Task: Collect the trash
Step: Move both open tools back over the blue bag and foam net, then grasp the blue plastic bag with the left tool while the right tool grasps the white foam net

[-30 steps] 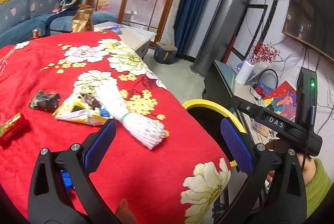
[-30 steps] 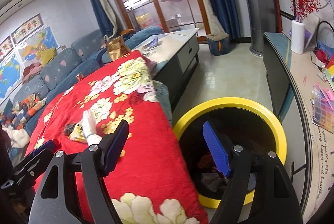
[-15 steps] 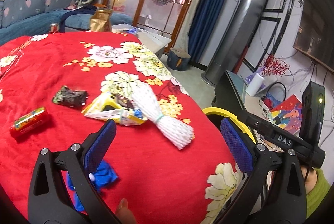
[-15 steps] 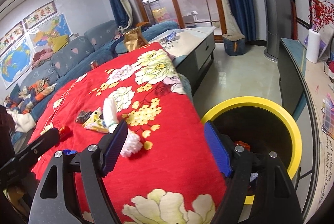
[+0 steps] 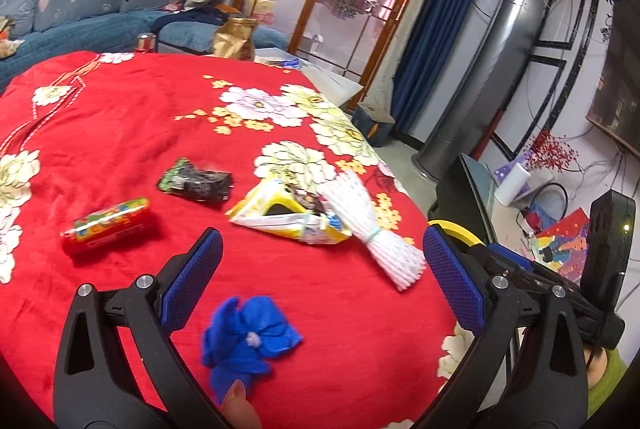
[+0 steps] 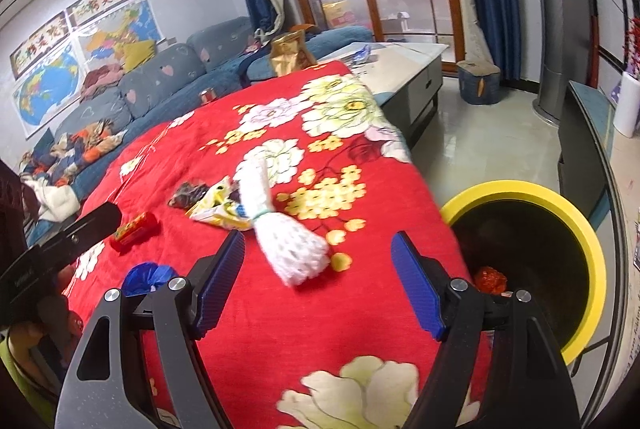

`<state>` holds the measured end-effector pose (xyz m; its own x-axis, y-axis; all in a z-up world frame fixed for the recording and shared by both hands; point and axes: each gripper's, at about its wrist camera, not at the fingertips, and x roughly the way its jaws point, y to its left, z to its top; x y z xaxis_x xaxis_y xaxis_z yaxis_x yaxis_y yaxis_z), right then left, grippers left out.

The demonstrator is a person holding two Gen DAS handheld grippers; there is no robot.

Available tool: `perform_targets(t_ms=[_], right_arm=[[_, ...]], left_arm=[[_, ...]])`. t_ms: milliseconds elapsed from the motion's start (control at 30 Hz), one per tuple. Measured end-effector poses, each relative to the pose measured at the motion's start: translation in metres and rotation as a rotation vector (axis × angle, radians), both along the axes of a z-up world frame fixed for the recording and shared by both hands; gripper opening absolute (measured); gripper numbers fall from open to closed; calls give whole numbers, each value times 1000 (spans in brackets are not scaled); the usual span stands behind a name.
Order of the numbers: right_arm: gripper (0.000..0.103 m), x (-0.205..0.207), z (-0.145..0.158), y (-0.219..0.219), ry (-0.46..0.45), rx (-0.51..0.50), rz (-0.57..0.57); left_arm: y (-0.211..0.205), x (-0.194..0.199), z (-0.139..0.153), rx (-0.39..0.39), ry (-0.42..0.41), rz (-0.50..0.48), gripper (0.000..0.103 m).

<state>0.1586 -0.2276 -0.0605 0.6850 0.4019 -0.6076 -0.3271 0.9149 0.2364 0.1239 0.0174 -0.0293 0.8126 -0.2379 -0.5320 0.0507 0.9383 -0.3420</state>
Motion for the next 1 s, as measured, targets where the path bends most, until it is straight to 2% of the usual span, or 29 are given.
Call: perform_targets(t_ms=[500, 867, 933, 1000], right_arm=[[73, 18, -15, 46, 24, -88, 93], [73, 49, -43, 61, 93, -160, 73], [73, 52, -50, 62, 117, -162, 70], [66, 53, -55, 62, 136, -165, 68]], left_arm=[[45, -16, -18, 5, 60, 52, 92], [44, -24, -46, 28, 162, -36, 92], [41, -25, -51, 27, 173, -51, 89], [38, -26, -55, 29, 186, -65, 84]])
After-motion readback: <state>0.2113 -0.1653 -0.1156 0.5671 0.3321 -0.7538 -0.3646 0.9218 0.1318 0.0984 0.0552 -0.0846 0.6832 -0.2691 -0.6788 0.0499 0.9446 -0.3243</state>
